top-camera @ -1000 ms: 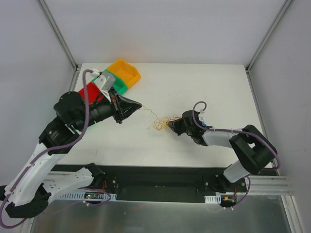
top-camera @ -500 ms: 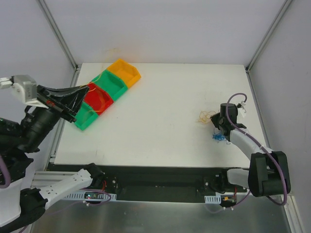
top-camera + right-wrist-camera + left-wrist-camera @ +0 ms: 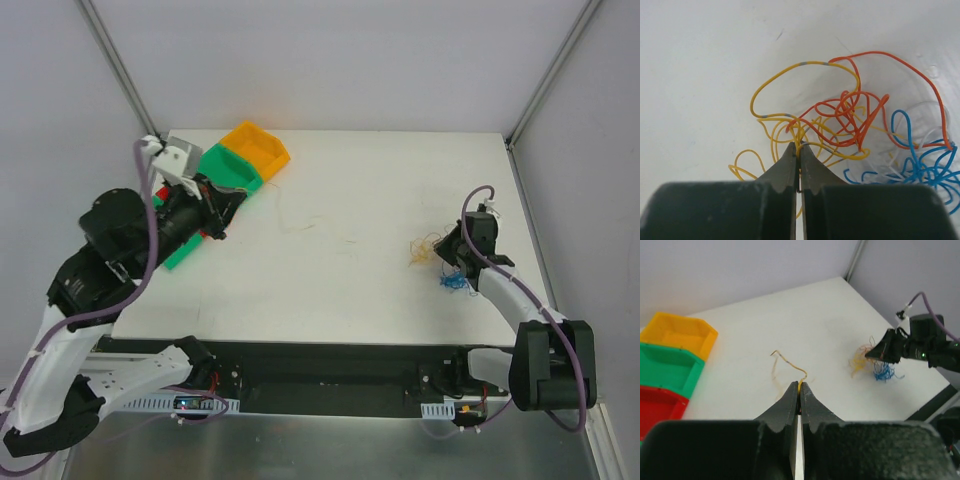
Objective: Untangle the cables
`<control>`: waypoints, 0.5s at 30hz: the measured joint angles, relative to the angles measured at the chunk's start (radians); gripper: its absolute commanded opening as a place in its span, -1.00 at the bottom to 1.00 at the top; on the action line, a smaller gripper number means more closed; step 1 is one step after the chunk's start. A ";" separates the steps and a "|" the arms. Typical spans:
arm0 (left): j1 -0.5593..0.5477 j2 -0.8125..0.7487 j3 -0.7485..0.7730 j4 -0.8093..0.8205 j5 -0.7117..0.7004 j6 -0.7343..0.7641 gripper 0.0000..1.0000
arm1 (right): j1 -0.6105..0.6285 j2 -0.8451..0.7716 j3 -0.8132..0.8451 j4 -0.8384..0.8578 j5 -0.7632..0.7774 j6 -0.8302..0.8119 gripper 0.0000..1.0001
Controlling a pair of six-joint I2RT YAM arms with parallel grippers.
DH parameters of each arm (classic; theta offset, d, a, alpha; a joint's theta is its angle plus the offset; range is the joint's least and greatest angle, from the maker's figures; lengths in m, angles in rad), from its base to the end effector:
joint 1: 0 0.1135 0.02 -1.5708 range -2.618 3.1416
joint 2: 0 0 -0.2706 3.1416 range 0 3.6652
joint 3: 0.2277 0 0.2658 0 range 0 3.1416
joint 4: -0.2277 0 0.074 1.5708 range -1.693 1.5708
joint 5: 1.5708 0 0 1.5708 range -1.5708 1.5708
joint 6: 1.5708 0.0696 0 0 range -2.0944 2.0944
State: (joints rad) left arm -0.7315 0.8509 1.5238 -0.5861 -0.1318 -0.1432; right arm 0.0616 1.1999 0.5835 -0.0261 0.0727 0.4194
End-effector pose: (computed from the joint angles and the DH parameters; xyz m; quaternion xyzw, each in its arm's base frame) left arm 0.1171 -0.0928 0.5377 0.1490 0.6594 -0.2712 0.6851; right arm 0.2825 0.0124 0.1790 0.1750 0.8765 0.0750 0.4422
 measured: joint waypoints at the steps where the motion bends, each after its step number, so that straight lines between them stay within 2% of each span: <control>1: 0.000 0.002 -0.039 0.004 0.011 -0.013 -1.00 | 0.006 0.000 -0.003 0.016 -0.029 -0.016 -0.97; 10: 0.000 0.063 -0.383 0.027 0.072 -0.132 -1.00 | 0.016 0.065 -0.058 0.123 -0.175 -0.047 -0.99; 15: 0.000 0.012 -0.429 0.024 0.041 -0.144 -1.00 | 0.023 0.106 -0.058 0.146 -0.196 -0.048 -0.99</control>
State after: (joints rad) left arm -0.7315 0.8627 1.0950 -0.5625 -0.0910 -0.2871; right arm 0.0849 1.3060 0.5251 0.1200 -0.1230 0.3717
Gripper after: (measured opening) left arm 0.003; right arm 0.020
